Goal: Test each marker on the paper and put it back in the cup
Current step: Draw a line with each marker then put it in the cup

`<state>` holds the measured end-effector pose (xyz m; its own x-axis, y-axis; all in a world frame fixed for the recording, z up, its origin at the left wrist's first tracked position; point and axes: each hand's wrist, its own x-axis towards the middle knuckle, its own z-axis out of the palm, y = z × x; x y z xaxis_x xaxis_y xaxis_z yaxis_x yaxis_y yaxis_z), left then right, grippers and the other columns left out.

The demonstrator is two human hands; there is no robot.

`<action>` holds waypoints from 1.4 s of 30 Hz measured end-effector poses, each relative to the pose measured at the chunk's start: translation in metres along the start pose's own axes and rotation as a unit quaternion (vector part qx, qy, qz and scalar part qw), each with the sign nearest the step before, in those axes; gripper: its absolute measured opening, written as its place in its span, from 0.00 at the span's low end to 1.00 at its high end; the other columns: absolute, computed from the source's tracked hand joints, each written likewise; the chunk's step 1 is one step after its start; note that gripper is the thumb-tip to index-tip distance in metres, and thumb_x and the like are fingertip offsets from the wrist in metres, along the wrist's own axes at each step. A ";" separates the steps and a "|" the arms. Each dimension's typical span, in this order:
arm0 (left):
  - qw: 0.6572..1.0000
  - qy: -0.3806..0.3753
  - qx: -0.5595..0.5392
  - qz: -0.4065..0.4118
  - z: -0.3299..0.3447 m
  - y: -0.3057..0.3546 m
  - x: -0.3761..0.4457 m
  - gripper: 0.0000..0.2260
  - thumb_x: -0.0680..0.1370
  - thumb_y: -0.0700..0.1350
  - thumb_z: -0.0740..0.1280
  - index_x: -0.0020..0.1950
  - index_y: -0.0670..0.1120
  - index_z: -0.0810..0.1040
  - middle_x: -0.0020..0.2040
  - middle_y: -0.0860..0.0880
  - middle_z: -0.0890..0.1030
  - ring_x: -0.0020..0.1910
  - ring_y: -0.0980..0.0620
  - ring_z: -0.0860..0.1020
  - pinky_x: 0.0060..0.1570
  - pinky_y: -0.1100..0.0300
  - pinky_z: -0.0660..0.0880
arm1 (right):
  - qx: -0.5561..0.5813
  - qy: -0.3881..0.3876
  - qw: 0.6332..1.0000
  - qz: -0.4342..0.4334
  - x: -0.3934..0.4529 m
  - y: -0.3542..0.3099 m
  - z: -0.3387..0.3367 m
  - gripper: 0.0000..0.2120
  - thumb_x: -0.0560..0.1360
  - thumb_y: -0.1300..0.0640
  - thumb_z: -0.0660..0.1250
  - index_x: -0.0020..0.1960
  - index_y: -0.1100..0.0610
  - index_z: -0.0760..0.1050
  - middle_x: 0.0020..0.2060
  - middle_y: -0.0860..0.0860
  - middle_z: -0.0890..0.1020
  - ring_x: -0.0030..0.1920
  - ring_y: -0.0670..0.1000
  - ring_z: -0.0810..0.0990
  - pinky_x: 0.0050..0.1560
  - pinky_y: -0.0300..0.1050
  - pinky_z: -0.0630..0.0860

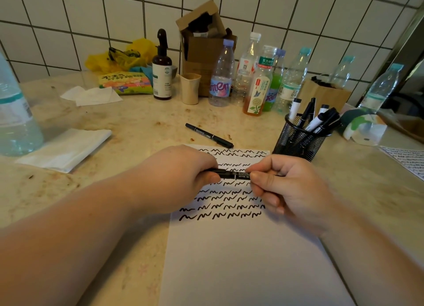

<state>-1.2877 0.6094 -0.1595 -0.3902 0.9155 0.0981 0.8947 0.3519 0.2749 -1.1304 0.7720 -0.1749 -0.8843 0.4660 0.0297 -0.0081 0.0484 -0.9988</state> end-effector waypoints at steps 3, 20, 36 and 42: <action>1.000 0.008 -0.006 0.008 0.002 0.000 0.000 0.11 0.82 0.56 0.58 0.53 0.55 0.78 0.43 0.55 0.79 0.43 0.55 0.76 0.45 0.55 0.76 | -0.002 -0.006 1.000 0.002 -0.001 -0.002 0.000 0.05 0.76 0.68 0.67 0.45 0.62 0.81 0.31 0.59 0.78 0.22 0.47 0.68 0.19 0.37 0.64; 0.990 0.004 -0.143 -0.001 -0.003 -0.008 -0.005 0.14 0.79 0.62 0.60 0.64 0.64 0.73 0.43 0.57 0.82 0.41 0.59 0.80 0.45 0.59 0.79 | -0.089 0.350 0.911 -0.202 -0.004 -0.059 -0.041 0.08 0.82 0.57 0.63 0.51 0.50 0.81 0.36 0.50 0.85 0.37 0.48 0.82 0.40 0.44 0.80; 0.995 -0.005 -0.100 0.011 0.000 -0.010 -0.005 0.11 0.80 0.62 0.60 0.59 0.64 0.75 0.40 0.57 0.81 0.34 0.58 0.76 0.34 0.64 0.71 | -0.317 0.341 0.879 -0.104 0.031 -0.092 -0.047 0.14 0.80 0.51 0.67 0.64 0.48 0.74 0.35 0.49 0.86 0.29 0.45 0.82 0.37 0.48 0.82; 0.995 -0.015 -0.100 0.010 0.005 -0.012 -0.001 0.10 0.80 0.62 0.60 0.59 0.65 0.74 0.39 0.58 0.81 0.36 0.57 0.78 0.35 0.61 0.74 | -0.343 0.293 0.878 -0.161 0.038 -0.079 -0.019 0.05 0.80 0.52 0.66 0.55 0.47 0.77 0.37 0.48 0.83 0.30 0.45 0.79 0.31 0.39 0.76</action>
<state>-1.2965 0.6054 -0.1679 -0.3628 0.9286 0.0785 0.8406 0.2897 0.4578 -1.1549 0.8025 -0.0943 -0.4946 0.6949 0.5220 0.2468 0.6881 -0.6823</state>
